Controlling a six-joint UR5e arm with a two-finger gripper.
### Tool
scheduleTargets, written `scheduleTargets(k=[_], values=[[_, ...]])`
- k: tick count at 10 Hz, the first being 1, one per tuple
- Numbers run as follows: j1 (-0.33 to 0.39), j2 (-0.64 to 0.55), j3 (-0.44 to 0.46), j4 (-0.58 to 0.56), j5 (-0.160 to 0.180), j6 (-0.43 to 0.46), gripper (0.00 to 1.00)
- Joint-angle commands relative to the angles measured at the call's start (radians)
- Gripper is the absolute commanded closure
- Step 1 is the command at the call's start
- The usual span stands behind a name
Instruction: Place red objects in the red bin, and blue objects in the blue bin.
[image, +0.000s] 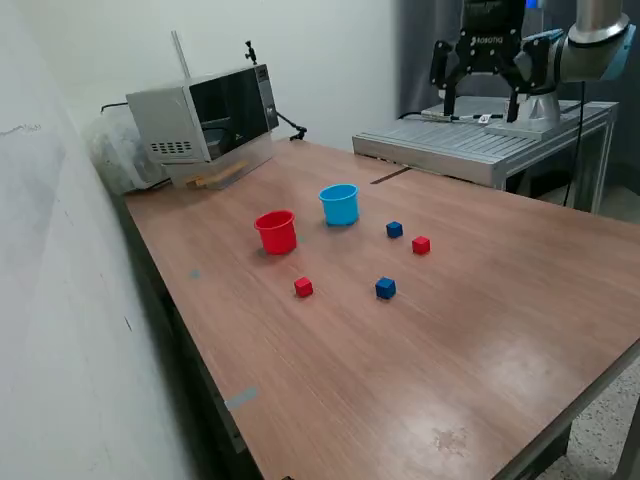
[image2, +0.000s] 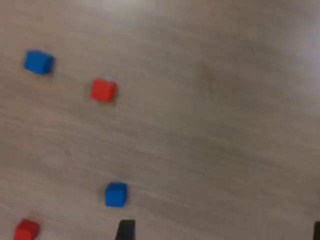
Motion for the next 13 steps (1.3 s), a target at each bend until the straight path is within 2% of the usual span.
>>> scheduleTargets(k=[1, 4, 5, 7, 8, 11, 13], values=[[-0.01, 0.196, -0.101, -0.13, 0.001, 0.032, 0.0], [-0.044, 0.325, -0.232, -0.171, -0.007, 0.036, 0.0], [-0.071, 0.348, -0.24, -0.184, -0.007, 0.047, 0.0], [-0.128, 0.38, -0.272, -0.204, -0.044, 0.053, 0.0], [-0.163, 0.391, -0.293, -0.202, -0.051, 0.055, 0.0], [-0.242, 0.434, -0.307, -0.205, -0.052, 0.053, 0.0], [-0.242, 0.454, -0.3, -0.208, -0.05, 0.055, 0.0]])
